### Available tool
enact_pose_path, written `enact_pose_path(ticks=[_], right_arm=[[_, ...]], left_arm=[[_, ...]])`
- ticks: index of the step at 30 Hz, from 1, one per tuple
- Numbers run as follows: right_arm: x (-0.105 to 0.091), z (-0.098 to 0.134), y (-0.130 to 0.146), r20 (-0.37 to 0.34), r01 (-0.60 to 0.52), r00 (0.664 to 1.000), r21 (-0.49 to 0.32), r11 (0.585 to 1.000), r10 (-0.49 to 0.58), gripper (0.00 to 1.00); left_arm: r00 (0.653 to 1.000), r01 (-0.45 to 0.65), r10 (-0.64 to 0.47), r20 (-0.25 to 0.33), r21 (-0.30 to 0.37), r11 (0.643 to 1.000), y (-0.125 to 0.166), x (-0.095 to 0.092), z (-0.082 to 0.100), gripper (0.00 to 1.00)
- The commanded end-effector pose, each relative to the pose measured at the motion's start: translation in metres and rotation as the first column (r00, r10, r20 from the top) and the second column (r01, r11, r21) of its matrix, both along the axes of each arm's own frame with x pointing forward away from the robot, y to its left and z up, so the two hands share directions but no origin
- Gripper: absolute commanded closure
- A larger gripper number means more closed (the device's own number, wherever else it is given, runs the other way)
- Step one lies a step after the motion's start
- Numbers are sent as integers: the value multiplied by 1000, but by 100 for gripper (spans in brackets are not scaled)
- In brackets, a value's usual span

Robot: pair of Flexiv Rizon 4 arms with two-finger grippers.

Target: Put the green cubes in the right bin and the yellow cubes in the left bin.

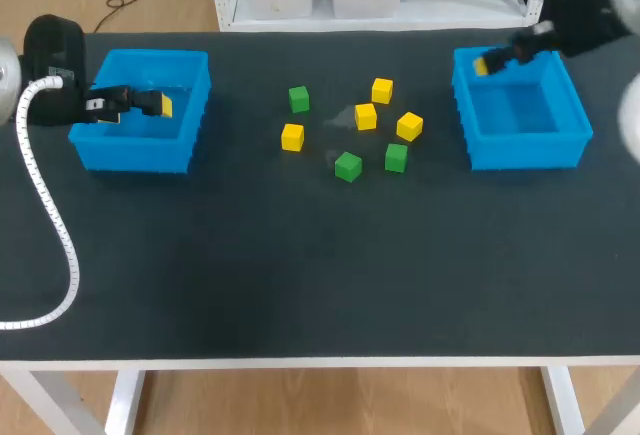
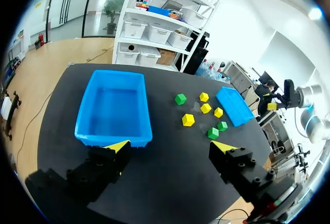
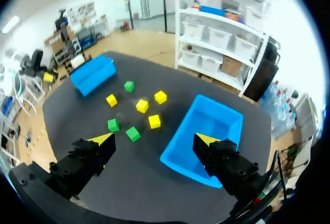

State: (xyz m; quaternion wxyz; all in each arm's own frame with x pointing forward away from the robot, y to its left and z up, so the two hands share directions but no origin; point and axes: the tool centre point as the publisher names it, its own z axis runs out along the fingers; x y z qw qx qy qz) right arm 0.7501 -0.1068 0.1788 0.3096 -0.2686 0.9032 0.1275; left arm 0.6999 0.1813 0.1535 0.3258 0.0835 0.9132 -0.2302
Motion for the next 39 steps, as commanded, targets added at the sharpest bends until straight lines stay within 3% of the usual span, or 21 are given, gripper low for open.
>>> enact_pose_path(ticks=[1,8,16,23,39], right_arm=[[22,-26,32,-20,2,1000,-127,992,-4,0],[36,-69,53,-53,-23,999,-245,969,10,0],[35,-113,71,-103,-65,994,-366,928,29,0],[41,-136,77,-159,-70,987,-392,917,8,0],[31,-167,88,-219,-120,975,-394,911,33,0]], left_arm=[[1000,2,-2,1,-3,1000,1,0,-1,0],[1000,2,-2,1,-3,1000,1,0,-1,0],[1000,2,-2,1,-3,1000,1,0,-1,0],[1000,2,-2,1,-3,1000,1,0,-1,0],[1000,2,-2,1,-3,1000,1,0,-1,0]])
